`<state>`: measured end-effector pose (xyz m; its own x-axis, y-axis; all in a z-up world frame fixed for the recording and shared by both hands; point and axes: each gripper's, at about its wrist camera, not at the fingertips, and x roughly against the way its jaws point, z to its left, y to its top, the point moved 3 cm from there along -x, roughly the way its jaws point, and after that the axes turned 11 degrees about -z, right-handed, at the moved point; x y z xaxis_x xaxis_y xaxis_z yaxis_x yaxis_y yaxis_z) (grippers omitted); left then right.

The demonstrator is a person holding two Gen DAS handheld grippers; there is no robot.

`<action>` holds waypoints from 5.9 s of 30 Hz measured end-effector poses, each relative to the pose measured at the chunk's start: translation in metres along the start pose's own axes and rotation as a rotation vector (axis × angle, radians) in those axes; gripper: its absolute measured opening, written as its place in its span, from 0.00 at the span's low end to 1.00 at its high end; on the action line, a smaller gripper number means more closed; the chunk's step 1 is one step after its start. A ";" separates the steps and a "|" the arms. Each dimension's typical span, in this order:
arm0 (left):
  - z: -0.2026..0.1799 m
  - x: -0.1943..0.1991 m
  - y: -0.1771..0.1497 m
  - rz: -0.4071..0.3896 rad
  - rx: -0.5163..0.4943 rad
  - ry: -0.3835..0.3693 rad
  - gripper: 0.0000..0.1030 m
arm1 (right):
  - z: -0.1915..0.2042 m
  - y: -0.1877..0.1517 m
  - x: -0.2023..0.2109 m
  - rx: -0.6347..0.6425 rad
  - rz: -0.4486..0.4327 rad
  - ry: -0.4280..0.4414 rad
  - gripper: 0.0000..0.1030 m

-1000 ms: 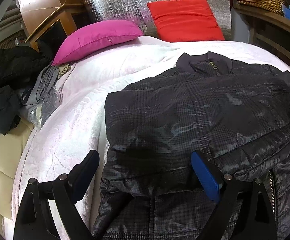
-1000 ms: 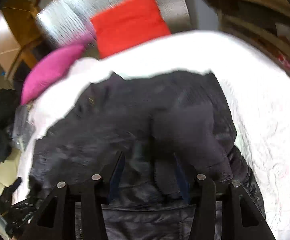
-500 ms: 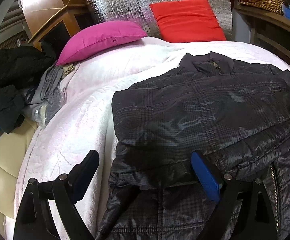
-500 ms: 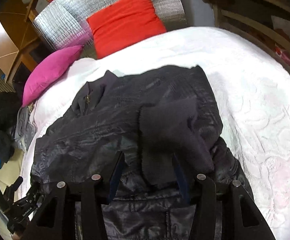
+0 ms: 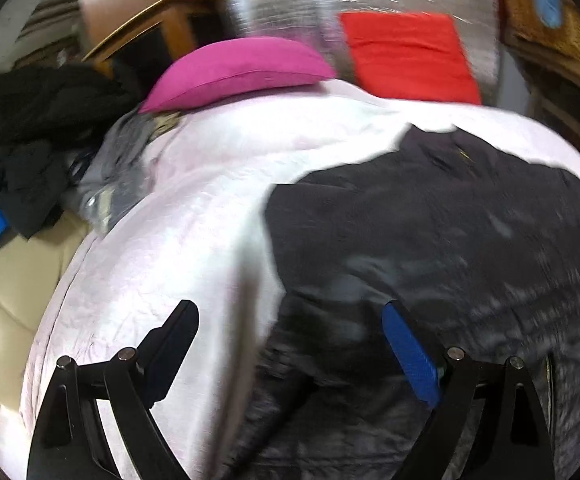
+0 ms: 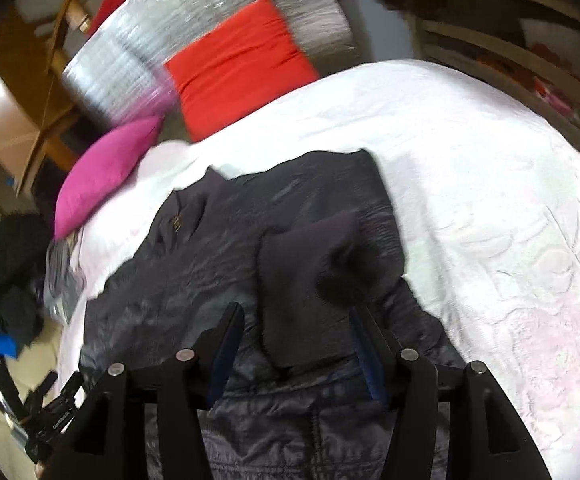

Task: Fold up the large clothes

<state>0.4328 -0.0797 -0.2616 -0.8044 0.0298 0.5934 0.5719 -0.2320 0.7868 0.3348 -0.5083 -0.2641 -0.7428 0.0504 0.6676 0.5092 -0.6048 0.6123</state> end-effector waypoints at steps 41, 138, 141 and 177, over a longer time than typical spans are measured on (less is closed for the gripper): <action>0.070 0.146 -0.163 0.034 -0.087 -0.018 0.90 | -0.071 -0.138 0.136 0.055 0.134 -0.047 0.63; 0.048 0.158 -0.246 0.408 0.269 -0.711 0.53 | -0.075 -0.248 0.172 0.016 0.377 0.028 0.21; 0.039 0.158 -0.246 0.405 0.229 -0.712 0.59 | -0.079 -0.249 0.164 -0.015 0.397 0.029 0.21; 0.078 0.039 0.167 -0.013 0.329 -0.731 0.09 | 0.105 0.107 0.093 0.081 -0.280 0.224 0.11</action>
<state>0.5094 -0.0418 -0.0944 -0.5675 0.6862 0.4551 0.6727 0.0678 0.7368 0.3659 -0.4850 -0.0923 -0.9306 0.0246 0.3651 0.2983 -0.5268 0.7959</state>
